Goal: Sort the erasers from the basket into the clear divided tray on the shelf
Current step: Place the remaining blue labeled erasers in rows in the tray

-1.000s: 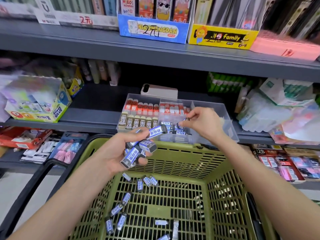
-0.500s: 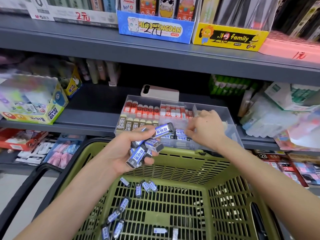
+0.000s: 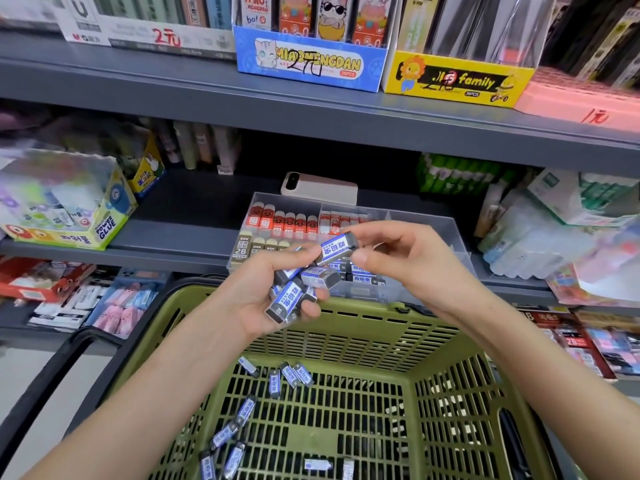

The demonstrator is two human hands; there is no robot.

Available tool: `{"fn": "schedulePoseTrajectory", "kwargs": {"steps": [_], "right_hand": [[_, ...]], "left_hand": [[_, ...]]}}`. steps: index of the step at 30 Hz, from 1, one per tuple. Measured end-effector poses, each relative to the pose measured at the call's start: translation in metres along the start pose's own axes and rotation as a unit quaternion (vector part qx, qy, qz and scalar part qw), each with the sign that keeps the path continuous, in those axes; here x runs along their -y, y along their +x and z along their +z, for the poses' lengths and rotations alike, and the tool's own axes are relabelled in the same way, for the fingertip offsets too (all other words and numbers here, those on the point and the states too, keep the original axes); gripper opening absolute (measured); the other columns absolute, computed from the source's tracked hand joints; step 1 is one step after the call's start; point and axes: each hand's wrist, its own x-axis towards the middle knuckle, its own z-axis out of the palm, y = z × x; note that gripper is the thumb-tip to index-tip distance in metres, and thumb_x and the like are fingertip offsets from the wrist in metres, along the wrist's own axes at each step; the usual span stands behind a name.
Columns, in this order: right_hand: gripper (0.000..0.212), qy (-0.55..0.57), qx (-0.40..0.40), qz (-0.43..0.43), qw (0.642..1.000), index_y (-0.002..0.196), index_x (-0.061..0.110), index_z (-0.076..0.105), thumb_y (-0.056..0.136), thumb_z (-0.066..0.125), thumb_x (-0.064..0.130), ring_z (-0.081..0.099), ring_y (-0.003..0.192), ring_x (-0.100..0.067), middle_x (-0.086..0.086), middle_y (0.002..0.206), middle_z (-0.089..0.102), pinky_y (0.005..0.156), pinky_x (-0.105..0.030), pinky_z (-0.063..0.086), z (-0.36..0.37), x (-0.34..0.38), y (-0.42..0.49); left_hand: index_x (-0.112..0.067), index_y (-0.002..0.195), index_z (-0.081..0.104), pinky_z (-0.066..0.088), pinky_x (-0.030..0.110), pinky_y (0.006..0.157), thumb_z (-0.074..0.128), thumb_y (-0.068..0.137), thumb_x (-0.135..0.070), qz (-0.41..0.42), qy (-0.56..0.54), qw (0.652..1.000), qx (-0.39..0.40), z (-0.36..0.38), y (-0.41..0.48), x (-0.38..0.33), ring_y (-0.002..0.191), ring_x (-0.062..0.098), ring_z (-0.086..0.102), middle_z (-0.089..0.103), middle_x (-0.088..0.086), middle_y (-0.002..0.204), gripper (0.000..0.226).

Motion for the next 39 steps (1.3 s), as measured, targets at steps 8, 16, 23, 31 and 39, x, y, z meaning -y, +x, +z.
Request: {"fn": "schedulePoseTrajectory", "kwargs": {"steps": [8, 16, 23, 31, 39], "right_hand": [[0.011, 0.125, -0.108, 0.016, 0.986, 0.096, 0.006, 0.050, 0.094, 0.051, 0.017, 0.069, 0.085, -0.024, -0.008, 0.091, 0.071, 0.083, -0.031, 0.056, -0.011, -0.002, 0.013], [0.026, -0.491, -0.033, 0.069, 0.868, 0.109, 0.016, 0.070, 0.083, 0.067, 0.015, 0.056, 0.096, -0.022, -0.001, 0.097, 0.061, 0.087, -0.032, 0.043, -0.031, -0.032, 0.033], [0.017, -0.549, -0.088, -0.003, 0.831, 0.091, 0.011, 0.070, 0.078, 0.073, 0.020, 0.059, 0.090, -0.024, -0.004, 0.092, 0.066, 0.066, -0.025, 0.027, -0.013, -0.050, 0.038], [0.011, -0.554, -0.056, -0.009, 0.830, 0.087, 0.006, 0.073, 0.079, 0.066, 0.005, 0.060, 0.087, -0.028, -0.009, 0.093, 0.067, 0.075, -0.035, 0.046, -0.010, -0.057, 0.038], [0.020, -0.560, -0.043, 0.004, 0.827, 0.090, 0.006, 0.071, 0.083, 0.054, -0.001, 0.059, 0.088, -0.026, -0.008, 0.095, 0.065, 0.078, -0.033, 0.045, -0.012, -0.058, 0.040]], "left_hand": [[-0.007, 0.082, 0.077, 0.040, 0.018, 0.035, 0.064, 0.067, -0.019, -0.014, -0.029, 0.999, 0.016, 0.016, 0.005, -0.002, 0.047, 0.016, 0.051, 0.061, 0.010, 0.065, 0.023], [-0.008, 0.077, 0.075, 0.039, 0.018, 0.035, 0.063, 0.071, -0.016, -0.002, -0.041, 0.999, -0.006, -0.011, -0.006, -0.004, 0.047, 0.015, 0.051, 0.059, 0.009, 0.063, 0.016], [-0.008, 0.080, 0.075, 0.040, 0.019, 0.035, 0.066, 0.066, -0.014, 0.006, -0.041, 0.999, 0.004, -0.016, -0.008, -0.005, 0.049, 0.015, 0.050, 0.058, 0.009, 0.063, 0.018], [-0.007, 0.080, 0.075, 0.040, 0.019, 0.036, 0.068, 0.062, -0.013, 0.004, -0.049, 0.999, 0.013, -0.019, -0.007, -0.003, 0.048, 0.016, 0.051, 0.059, 0.010, 0.066, 0.020], [-0.006, 0.079, 0.075, 0.041, 0.020, 0.036, 0.069, 0.061, -0.012, -0.005, -0.051, 0.999, 0.018, -0.018, -0.004, -0.001, 0.049, 0.016, 0.051, 0.060, 0.009, 0.064, 0.020]]}}
